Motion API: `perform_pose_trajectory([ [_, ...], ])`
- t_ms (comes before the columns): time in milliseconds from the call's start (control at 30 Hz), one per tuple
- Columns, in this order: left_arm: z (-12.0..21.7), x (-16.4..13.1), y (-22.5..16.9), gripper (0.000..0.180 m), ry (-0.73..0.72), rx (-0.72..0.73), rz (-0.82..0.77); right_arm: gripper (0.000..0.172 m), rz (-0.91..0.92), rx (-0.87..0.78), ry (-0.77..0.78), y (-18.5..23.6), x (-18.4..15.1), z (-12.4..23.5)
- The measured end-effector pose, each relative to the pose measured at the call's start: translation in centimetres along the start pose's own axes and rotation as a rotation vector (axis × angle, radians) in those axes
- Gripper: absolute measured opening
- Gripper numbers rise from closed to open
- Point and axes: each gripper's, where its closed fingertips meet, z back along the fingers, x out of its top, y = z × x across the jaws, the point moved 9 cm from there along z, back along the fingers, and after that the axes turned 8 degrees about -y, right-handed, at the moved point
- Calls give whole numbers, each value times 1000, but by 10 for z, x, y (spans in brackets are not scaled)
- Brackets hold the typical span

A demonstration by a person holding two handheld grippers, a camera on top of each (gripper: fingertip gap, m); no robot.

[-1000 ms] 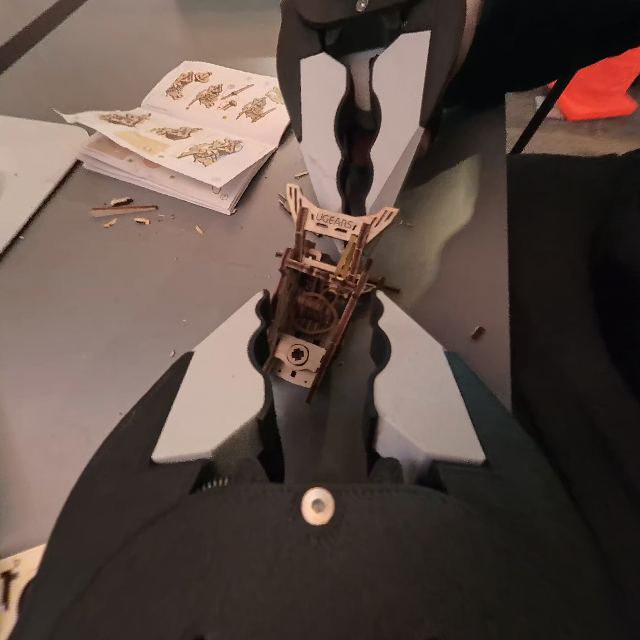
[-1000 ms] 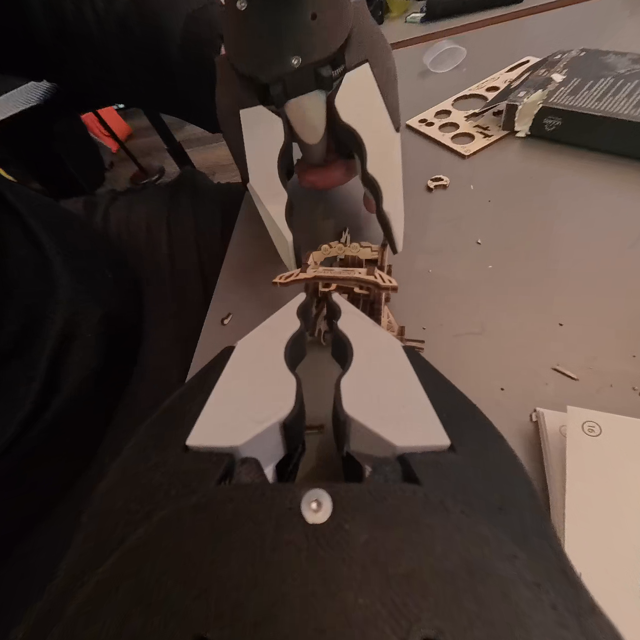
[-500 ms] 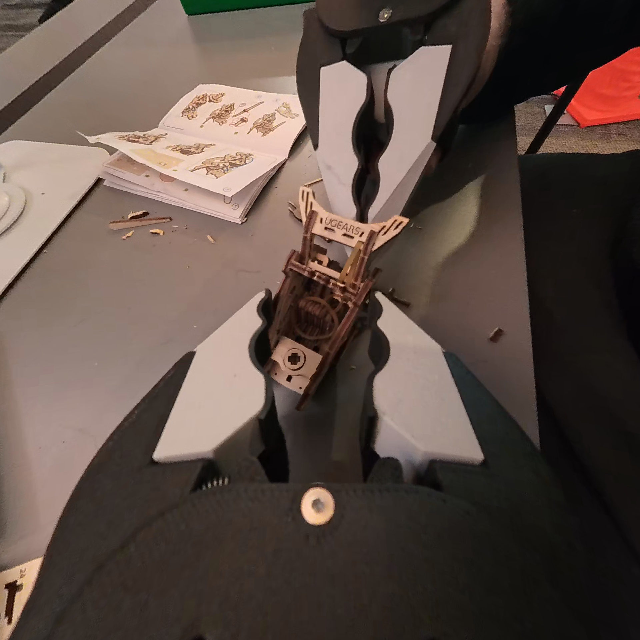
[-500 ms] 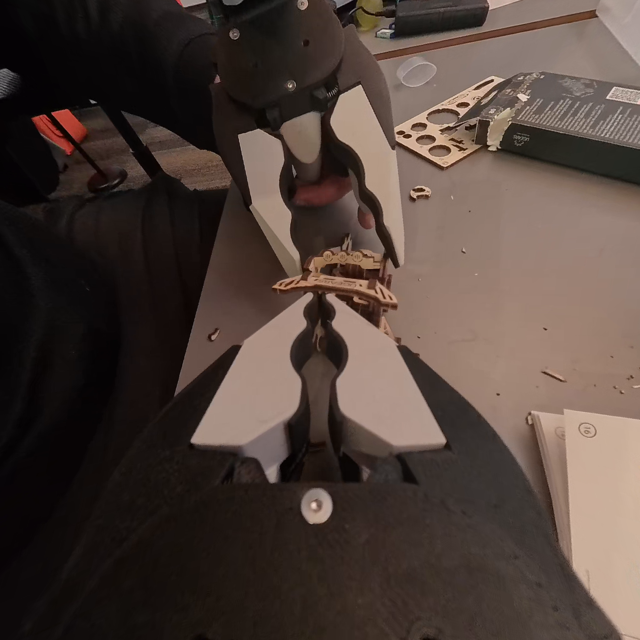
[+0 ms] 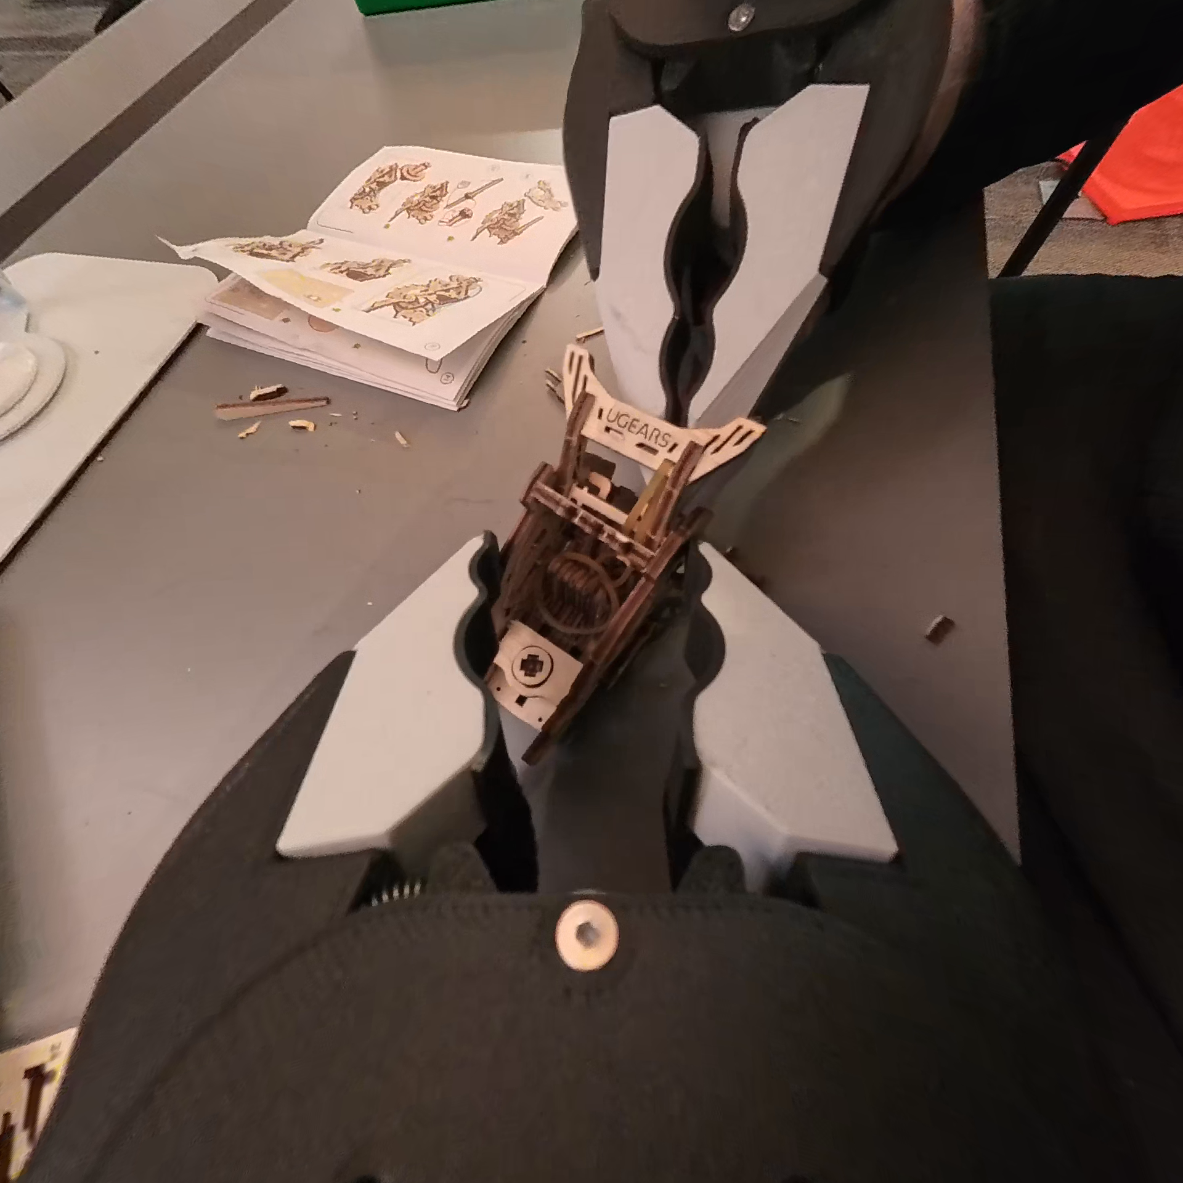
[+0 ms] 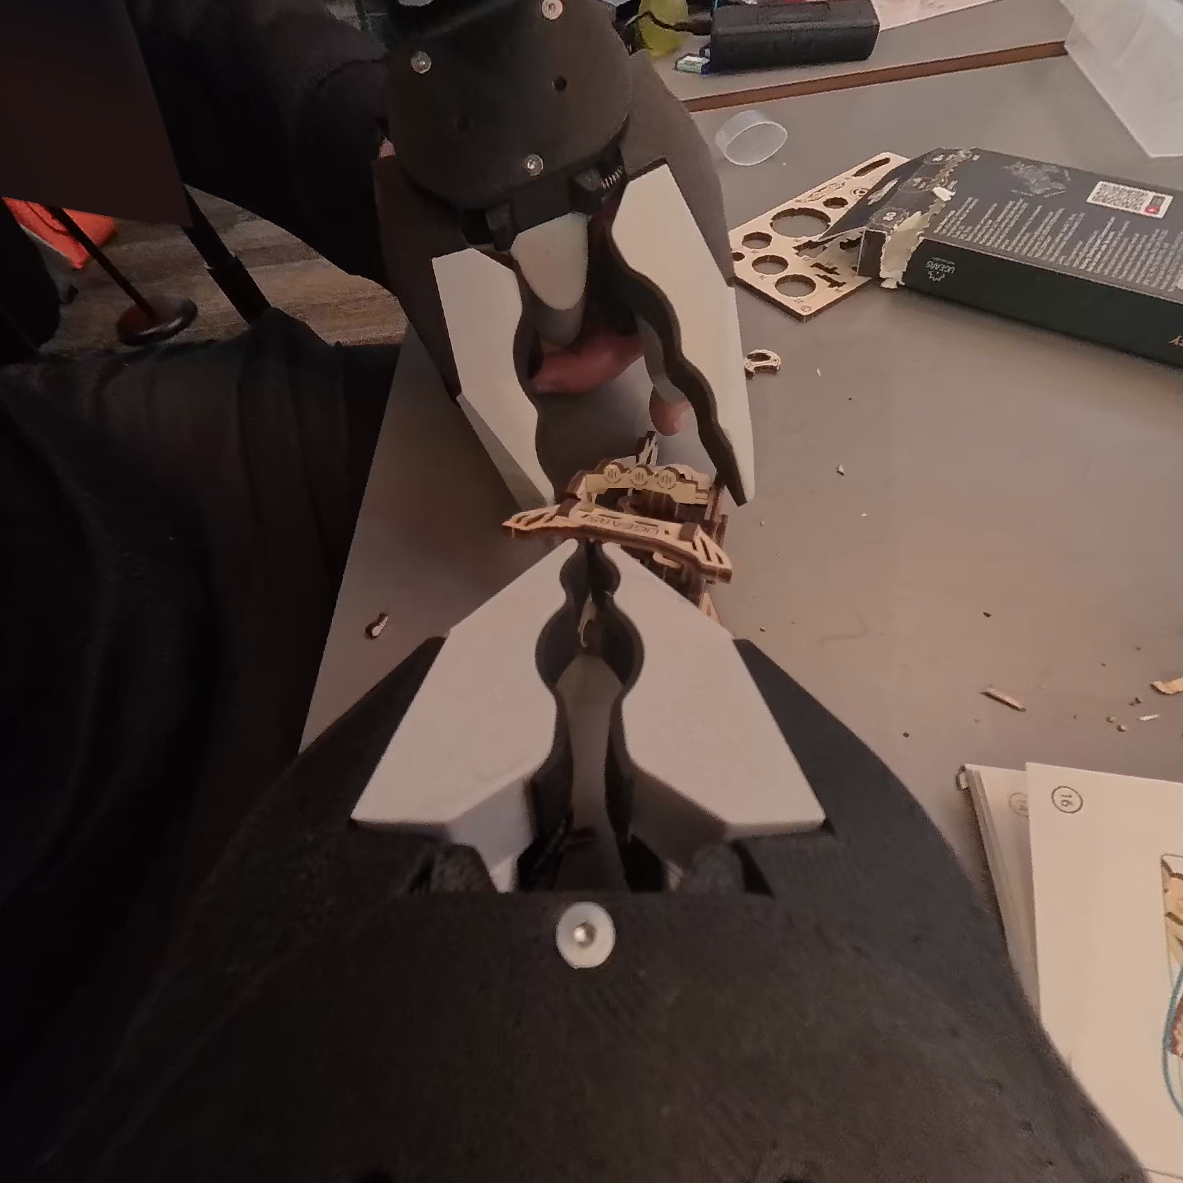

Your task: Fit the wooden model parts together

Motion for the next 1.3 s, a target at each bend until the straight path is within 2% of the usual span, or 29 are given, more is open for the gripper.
perform_pose_trajectory([
  [33, 0, 0, 0, 55, 1, 1, 1, 0, -8, 8, 1, -1, 0, 0],
  [467, 1, 1, 4, 56, 6, 21, -8, 0, 32, -24, -1, -4, 1, -2],
  [1033, 1, 1, 11, 55, 5, 37, -8, 0, -15, 16, -14, -16, 4, -2],
  [1300, 5, -2, 13, 56, 6, 22, -35, 0, 31, 10, 21, -14, 2, -6],
])
